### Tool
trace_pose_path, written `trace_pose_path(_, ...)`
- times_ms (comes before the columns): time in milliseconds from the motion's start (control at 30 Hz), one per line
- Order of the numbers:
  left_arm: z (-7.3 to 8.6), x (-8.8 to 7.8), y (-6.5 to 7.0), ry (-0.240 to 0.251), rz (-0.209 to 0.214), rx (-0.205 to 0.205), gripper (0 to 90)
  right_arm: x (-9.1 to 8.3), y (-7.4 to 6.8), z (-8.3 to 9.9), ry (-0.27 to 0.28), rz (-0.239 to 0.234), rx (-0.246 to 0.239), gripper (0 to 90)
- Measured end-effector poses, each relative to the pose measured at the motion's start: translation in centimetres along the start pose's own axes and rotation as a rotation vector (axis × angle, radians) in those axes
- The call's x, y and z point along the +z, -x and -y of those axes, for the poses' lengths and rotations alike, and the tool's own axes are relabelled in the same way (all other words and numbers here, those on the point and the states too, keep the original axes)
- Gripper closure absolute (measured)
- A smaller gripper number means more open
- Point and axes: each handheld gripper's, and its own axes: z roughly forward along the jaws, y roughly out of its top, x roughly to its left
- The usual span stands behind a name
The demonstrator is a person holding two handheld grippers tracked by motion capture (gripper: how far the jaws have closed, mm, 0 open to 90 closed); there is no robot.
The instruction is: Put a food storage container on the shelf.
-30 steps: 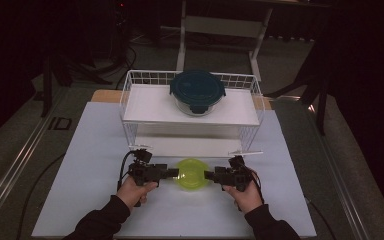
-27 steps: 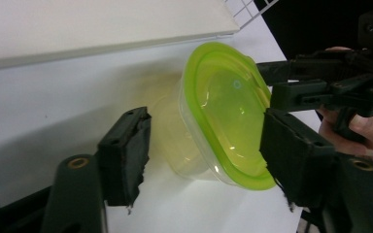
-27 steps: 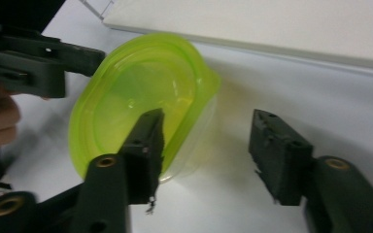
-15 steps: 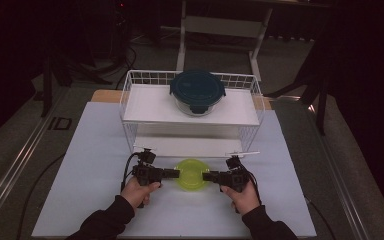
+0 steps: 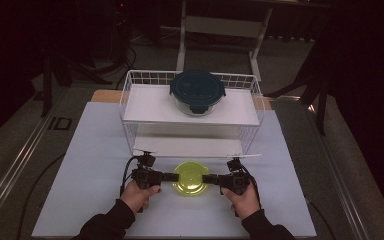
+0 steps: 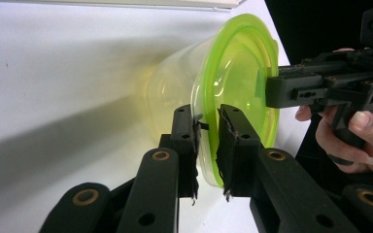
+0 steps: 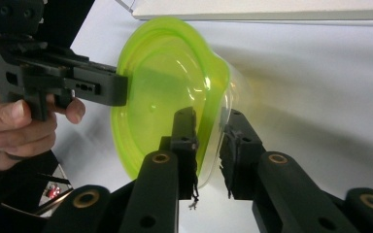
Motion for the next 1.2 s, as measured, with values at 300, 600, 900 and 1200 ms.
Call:
trace_pose_path(300, 0.0, -0.5, 1.1, -0.007, 0.006, 0.030, 80.2, -0.9, -0.7, 0.1, 0.004, 0.027, -0.004, 80.8)
trace_pose_path(600, -0.7, -1.9, 2.6, 0.024, 0.026, 0.059, 80.3, -2.3, -2.1, -0.6, 0.033, 0.023, -0.022, 80.8)
trace_pose_path(900, -1.5, -3.6, 4.2, 0.048, 0.049, 0.085, 80.4, -4.0, -3.9, -1.4, 0.060, 0.023, -0.037, 80.7)
trace_pose_path(1200, -2.6, -5.2, 5.4, 0.071, 0.102, 0.099, 81.0, -5.5, -5.1, -2.6, 0.086, 0.004, -0.044, 80.7)
